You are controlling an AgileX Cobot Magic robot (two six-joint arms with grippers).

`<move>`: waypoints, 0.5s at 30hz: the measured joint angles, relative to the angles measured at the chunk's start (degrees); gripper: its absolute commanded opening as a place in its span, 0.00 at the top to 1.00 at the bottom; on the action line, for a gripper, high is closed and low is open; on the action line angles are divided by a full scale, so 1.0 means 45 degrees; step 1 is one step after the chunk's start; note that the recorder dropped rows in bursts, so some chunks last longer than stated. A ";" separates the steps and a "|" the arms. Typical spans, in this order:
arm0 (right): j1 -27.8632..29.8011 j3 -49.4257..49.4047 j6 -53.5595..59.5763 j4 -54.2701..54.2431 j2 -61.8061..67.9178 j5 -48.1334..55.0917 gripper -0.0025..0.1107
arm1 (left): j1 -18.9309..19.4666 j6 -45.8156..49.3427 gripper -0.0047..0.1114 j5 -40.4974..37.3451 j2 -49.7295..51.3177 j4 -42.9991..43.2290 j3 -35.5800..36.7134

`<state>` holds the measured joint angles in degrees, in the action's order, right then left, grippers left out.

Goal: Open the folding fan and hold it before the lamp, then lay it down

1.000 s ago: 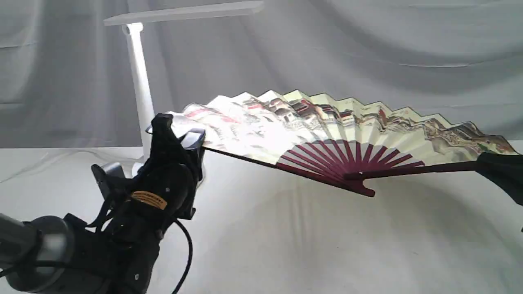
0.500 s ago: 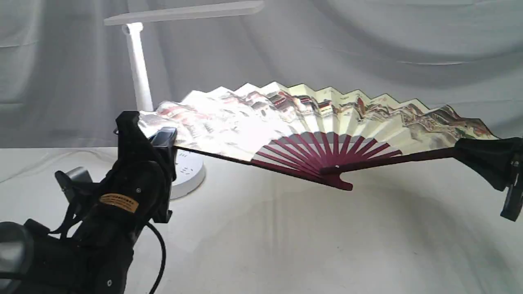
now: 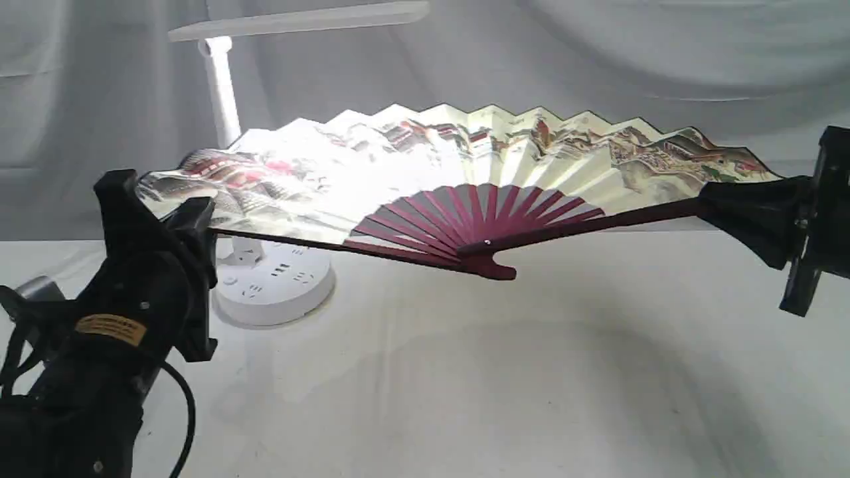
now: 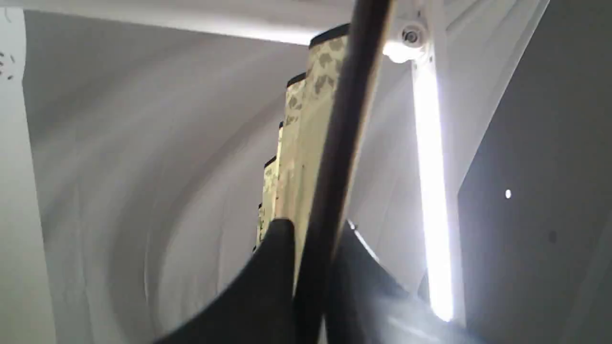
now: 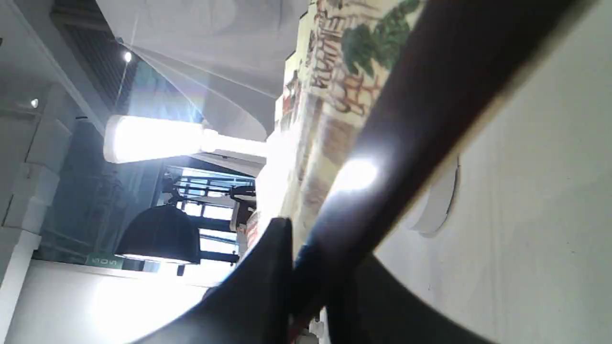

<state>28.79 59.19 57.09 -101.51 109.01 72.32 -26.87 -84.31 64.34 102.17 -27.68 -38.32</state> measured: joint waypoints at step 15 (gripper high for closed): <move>-0.1450 0.0593 -0.1003 0.0000 -0.1172 -0.2034 0.98 | 0.1390 -0.0117 0.96 0.0000 -0.0303 0.0919 0.0138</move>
<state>22.27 61.86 52.58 -101.51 103.73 63.17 -20.62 -84.84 64.34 100.80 -23.55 -37.70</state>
